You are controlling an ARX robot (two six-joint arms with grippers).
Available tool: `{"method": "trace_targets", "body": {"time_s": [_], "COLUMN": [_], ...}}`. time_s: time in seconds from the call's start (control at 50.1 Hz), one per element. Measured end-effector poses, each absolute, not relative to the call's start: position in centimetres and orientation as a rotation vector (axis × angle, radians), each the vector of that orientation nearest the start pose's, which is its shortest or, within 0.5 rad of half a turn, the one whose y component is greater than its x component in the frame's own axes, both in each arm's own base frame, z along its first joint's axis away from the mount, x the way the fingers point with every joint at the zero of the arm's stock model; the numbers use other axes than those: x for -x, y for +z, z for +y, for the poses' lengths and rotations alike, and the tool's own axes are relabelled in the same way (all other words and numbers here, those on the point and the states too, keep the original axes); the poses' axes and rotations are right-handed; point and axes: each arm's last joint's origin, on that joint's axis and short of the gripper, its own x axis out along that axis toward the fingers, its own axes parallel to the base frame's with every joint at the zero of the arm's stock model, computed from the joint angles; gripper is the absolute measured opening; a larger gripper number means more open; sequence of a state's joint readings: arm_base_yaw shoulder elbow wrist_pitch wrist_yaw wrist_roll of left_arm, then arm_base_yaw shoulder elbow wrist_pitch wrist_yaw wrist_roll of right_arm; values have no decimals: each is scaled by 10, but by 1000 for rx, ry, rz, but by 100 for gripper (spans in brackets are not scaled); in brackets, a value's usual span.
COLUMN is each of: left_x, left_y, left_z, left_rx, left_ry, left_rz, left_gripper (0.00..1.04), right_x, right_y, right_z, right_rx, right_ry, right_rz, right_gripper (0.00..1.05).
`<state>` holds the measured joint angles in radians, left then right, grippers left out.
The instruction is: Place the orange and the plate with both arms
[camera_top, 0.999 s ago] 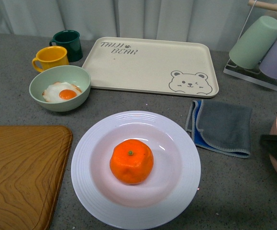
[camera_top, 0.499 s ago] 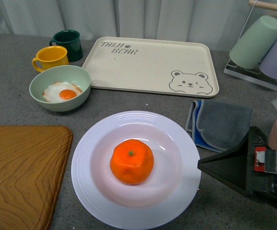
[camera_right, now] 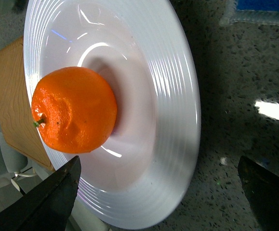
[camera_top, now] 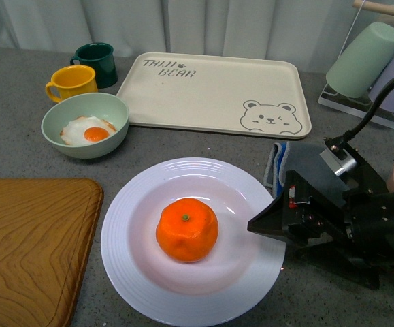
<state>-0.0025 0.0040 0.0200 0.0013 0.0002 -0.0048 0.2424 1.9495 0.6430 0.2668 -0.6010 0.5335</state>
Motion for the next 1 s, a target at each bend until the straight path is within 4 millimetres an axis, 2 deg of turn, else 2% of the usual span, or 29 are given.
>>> {"method": "trace_targets", "body": {"time_s": [0.4,0.619,0.999], "left_x": [-97,-97,-97], "left_y": [170,170,170], "left_z": [0,0,0], "left_rx": [5,5,5], "left_ry": [-2,-2,-2], "left_rz": [-17,-17,-17], "left_gripper": [98,98,98], "right_x": [-293,-293,-293], "right_y": [35,28,24], "right_z": [107,113,111], "right_rx": [-755,-766,-783], "right_ry": [488,453,453], "right_rz": [1254,1283,1277], "right_gripper": [94,63,10]}}
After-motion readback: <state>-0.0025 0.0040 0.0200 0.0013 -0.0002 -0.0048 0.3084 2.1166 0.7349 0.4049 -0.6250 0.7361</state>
